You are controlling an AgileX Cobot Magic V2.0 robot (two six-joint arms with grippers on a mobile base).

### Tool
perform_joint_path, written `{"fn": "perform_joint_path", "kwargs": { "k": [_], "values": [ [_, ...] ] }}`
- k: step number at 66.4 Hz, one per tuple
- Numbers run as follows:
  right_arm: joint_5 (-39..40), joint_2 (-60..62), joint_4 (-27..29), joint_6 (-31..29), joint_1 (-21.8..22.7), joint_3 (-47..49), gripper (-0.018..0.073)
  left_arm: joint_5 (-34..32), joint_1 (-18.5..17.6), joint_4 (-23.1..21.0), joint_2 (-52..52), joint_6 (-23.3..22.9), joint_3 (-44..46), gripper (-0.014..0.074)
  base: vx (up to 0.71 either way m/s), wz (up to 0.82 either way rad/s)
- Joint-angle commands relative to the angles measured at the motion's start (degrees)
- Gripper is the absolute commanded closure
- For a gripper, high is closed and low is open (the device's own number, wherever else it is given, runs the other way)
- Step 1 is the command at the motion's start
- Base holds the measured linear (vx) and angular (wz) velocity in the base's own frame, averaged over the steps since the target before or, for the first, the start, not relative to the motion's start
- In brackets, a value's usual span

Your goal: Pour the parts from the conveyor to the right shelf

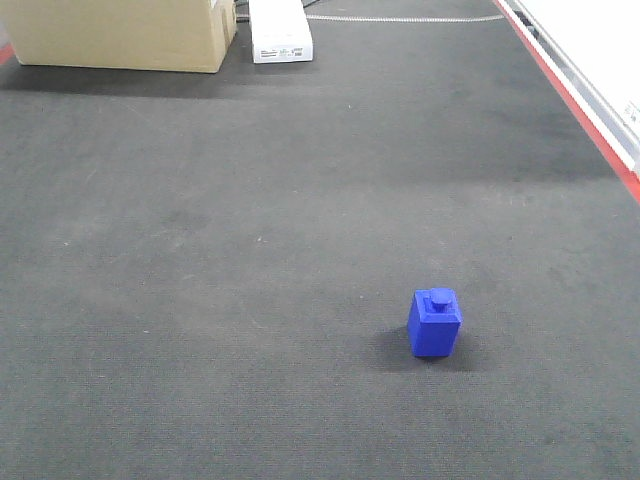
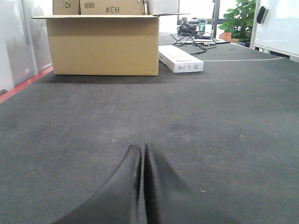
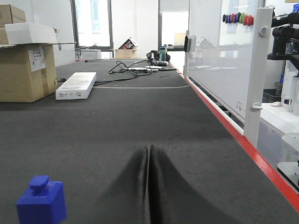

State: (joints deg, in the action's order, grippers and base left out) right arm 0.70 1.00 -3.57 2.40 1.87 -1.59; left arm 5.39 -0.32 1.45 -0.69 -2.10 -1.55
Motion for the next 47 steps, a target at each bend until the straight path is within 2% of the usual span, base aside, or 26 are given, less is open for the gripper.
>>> {"fn": "perform_joint_path", "kwargs": {
  "k": [1,47],
  "values": [
    [4.3,0.3,-0.4,-0.4,0.3,-0.5,0.0568,-4.2,0.2,-0.4,-0.7,-0.4,1.1,0.0603,0.00,0.00],
    [4.3,0.3,-0.6,-0.8,0.3,-0.5,0.0568,-4.2,0.2,-0.4,-0.7,-0.4,1.1,0.0603,0.00,0.00]
  ]
}}
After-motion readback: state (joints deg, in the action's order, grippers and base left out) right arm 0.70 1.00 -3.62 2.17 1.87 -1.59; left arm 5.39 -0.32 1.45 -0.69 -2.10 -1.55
